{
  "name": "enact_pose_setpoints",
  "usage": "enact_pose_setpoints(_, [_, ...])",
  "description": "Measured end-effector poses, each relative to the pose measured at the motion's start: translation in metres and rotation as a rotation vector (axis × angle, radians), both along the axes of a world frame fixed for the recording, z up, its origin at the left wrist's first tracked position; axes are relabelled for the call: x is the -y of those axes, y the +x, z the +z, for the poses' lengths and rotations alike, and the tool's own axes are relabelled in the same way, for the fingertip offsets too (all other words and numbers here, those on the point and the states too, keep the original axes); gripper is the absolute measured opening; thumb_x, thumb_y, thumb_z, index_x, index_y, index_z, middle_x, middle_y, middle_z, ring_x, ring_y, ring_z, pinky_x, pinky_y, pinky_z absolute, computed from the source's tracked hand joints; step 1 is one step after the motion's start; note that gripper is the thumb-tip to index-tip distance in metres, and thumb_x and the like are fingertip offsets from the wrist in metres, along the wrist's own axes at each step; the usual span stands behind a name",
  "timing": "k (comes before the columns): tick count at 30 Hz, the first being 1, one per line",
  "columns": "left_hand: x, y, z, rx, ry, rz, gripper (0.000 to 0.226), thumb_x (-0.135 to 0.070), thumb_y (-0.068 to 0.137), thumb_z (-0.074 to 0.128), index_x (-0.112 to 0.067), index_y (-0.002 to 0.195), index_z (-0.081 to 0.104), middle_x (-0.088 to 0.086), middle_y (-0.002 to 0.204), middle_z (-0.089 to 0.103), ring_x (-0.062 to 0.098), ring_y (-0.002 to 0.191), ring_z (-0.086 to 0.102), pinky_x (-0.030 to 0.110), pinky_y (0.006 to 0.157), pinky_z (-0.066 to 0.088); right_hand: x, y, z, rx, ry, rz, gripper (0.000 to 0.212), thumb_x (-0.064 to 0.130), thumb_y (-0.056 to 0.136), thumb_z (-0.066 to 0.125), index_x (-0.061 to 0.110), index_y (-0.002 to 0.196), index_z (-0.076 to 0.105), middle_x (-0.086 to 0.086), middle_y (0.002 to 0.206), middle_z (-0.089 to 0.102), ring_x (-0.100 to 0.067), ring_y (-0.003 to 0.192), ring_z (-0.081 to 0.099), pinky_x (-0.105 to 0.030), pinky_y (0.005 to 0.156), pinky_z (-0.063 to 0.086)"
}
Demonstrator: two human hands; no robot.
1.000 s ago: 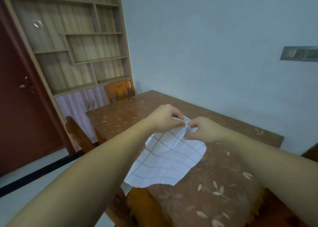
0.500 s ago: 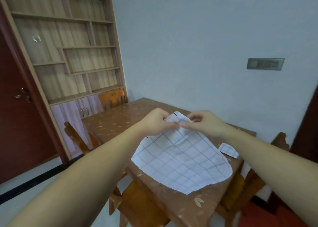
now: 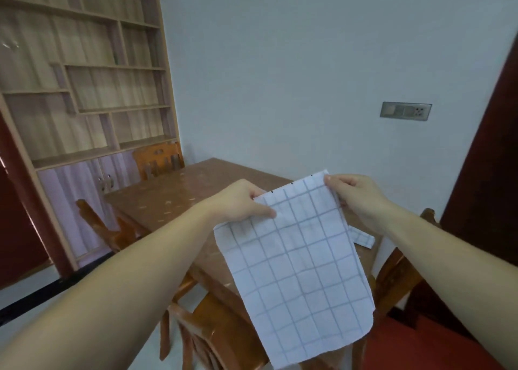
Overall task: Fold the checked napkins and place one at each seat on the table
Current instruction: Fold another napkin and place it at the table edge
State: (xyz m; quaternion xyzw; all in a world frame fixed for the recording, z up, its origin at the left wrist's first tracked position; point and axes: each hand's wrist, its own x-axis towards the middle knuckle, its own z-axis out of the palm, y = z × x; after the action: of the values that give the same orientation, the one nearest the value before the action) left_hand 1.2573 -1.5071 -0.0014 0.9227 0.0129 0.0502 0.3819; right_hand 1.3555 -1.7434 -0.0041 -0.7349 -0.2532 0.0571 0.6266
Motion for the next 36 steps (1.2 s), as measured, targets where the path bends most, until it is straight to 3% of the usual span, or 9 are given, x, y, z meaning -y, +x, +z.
enact_pose_setpoints(2, [-0.001,-0.002,0.0,0.038,-0.036,0.025,0.022,-0.031,0.072,0.084,-0.011,0.072,0.075,0.009,0.075,0.072,0.012,0.066,0.059,0.029,0.065,0.044,-0.004,-0.009,-0.002,-0.012,-0.001,0.019,0.01,0.023,0.087,0.072,0.015,0.081,0.075,0.008,0.079,0.075,-0.01,0.073,0.07,-0.023,0.068,0.054])
enact_pose_setpoints(6, [-0.001,-0.012,0.014,0.088,-0.058,0.024,0.035,-0.038,0.066,0.087,-0.009,0.062,0.067,-0.003,0.06,0.052,0.011,0.059,0.045,0.027,0.059,0.033,-0.007,-0.019,0.009,-0.042,-0.009,-0.006,0.007,0.012,0.077,0.08,0.011,0.083,0.076,-0.006,0.087,0.078,-0.021,0.081,0.073,-0.038,0.078,0.059])
enact_pose_setpoints(10, [-0.016,-0.024,0.026,0.058,-0.183,0.045,0.011,-0.025,0.069,0.087,-0.021,0.071,0.077,-0.006,0.078,0.074,0.012,0.076,0.069,0.027,0.071,0.053,0.004,-0.02,0.03,-0.048,0.066,-0.03,0.01,0.011,0.083,0.074,0.004,0.09,0.074,-0.007,0.086,0.076,-0.016,0.07,0.071,-0.03,0.069,0.06])
enact_pose_setpoints(14, [-0.021,-0.028,0.02,0.095,-0.391,0.145,0.018,-0.013,0.073,0.084,-0.013,0.09,0.077,0.004,0.094,0.077,0.02,0.09,0.073,0.032,0.079,0.057,0.015,-0.016,0.033,-0.078,0.1,-0.036,0.013,0.017,0.088,0.068,0.004,0.092,0.071,-0.009,0.088,0.073,-0.01,0.061,0.067,-0.017,0.046,0.05])
enact_pose_setpoints(17, [-0.012,-0.028,0.015,0.154,-0.688,0.174,0.017,-0.013,0.081,0.077,-0.011,0.098,0.074,0.004,0.099,0.077,0.021,0.092,0.073,0.033,0.081,0.057,0.018,-0.013,0.029,-0.114,0.113,-0.035,0.016,0.021,0.092,0.065,0.008,0.098,0.071,-0.004,0.091,0.073,-0.012,0.071,0.067,-0.017,0.049,0.048])
enact_pose_setpoints(20, [-0.001,-0.024,0.011,0.194,-0.812,0.204,0.019,-0.022,0.086,0.073,-0.008,0.1,0.073,0.006,0.099,0.077,0.022,0.09,0.074,0.034,0.08,0.058,0.02,-0.01,0.026,-0.138,0.148,-0.044,0.012,0.022,0.092,0.064,0.012,0.095,0.07,-0.003,0.095,0.073,-0.014,0.079,0.067,-0.026,0.063,0.05])
enact_pose_setpoints(27, [0.015,-0.016,0.011,0.273,-0.827,0.221,0.016,-0.015,0.086,0.072,-0.004,0.097,0.074,0.008,0.097,0.076,0.021,0.087,0.073,0.033,0.08,0.059,0.027,-0.007,0.016,-0.14,0.118,-0.116,0.01,0.016,0.084,0.074,0.01,0.09,0.071,-0.003,0.089,0.073,-0.015,0.075,0.068,-0.026,0.06,0.051])
enact_pose_setpoints(30, [0.015,-0.016,0.011,0.295,-0.815,0.229,0.009,-0.009,0.083,0.074,-0.006,0.091,0.075,0.007,0.091,0.077,0.017,0.078,0.073,0.026,0.067,0.059,0.031,-0.003,0.015,-0.137,0.085,-0.091,0.007,0.014,0.085,0.072,0.009,0.09,0.071,-0.006,0.089,0.072,-0.017,0.075,0.068,-0.025,0.06,0.05])
enact_pose_setpoints(36, [0.017,-0.021,0.013,0.27,-0.817,0.232,0.019,-0.011,0.082,0.076,-0.003,0.099,0.074,0.008,0.096,0.077,0.02,0.082,0.074,0.032,0.075,0.061,0.036,-0.001,0.016,-0.142,0.082,-0.017,0.007,0.012,0.09,0.066,0.01,0.093,0.072,-0.006,0.094,0.074,-0.02,0.085,0.069,-0.032,0.075,0.054])
